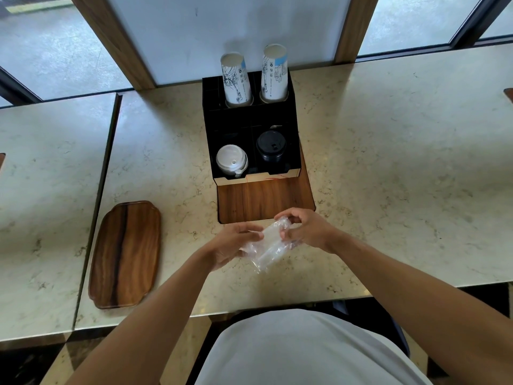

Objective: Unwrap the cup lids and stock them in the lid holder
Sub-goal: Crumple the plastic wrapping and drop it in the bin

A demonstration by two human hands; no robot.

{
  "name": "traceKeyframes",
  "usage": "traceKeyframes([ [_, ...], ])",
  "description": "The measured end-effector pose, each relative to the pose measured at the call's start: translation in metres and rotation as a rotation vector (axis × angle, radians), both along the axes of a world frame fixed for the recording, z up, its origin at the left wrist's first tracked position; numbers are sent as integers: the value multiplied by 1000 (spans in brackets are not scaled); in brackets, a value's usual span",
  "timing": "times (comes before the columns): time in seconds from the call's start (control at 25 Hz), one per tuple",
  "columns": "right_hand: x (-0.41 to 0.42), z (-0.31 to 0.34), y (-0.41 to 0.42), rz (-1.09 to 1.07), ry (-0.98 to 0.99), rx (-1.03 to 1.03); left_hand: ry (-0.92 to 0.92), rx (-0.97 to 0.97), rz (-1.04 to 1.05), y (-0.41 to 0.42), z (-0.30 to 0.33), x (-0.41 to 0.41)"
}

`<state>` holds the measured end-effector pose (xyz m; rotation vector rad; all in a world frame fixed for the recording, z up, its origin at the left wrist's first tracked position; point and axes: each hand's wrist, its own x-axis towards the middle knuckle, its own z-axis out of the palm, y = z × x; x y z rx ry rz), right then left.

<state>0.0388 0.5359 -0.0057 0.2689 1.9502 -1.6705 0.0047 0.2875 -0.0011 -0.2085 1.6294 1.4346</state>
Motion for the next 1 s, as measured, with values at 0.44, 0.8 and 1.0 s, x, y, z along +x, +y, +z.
traceKeyframes([
  [0.44, 0, 0, -8, -120, -151, -57, 234, -184, 144, 20, 5, 8],
  [0.8, 16, 0, -39, -239, 87, -76, 251, -293, 450, 33, 3, 8],
  [1.0, 16, 5, -45, -95, 251, 42, 247, -294, 508, 38, 4, 9],
])
